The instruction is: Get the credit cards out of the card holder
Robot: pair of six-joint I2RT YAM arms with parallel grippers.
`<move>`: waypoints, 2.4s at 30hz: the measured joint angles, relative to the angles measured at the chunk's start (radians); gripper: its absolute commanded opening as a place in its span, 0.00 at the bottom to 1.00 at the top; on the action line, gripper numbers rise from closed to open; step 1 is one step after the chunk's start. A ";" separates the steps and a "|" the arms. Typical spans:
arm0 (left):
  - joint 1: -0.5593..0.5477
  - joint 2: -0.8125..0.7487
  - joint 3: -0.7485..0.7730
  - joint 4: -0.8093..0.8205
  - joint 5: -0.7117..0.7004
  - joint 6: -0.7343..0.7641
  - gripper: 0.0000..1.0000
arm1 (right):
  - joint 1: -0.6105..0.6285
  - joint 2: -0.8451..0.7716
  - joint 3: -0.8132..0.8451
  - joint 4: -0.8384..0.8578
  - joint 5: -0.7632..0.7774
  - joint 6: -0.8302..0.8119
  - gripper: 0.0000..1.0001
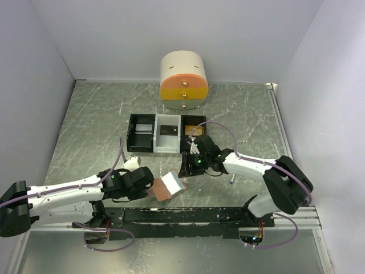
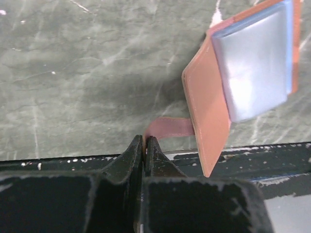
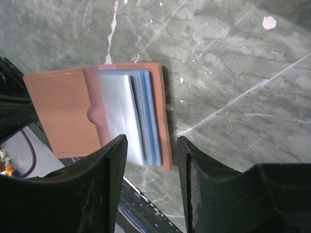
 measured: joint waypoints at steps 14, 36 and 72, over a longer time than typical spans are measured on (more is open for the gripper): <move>0.000 0.127 0.037 -0.039 -0.053 0.004 0.07 | 0.043 0.039 0.000 0.056 -0.060 0.024 0.42; 0.162 0.294 0.041 0.150 -0.003 0.274 0.07 | 0.048 0.084 0.000 0.098 0.034 0.148 0.45; 0.178 0.185 0.008 0.184 0.031 0.333 0.09 | 0.097 0.124 0.014 0.264 -0.109 0.249 0.33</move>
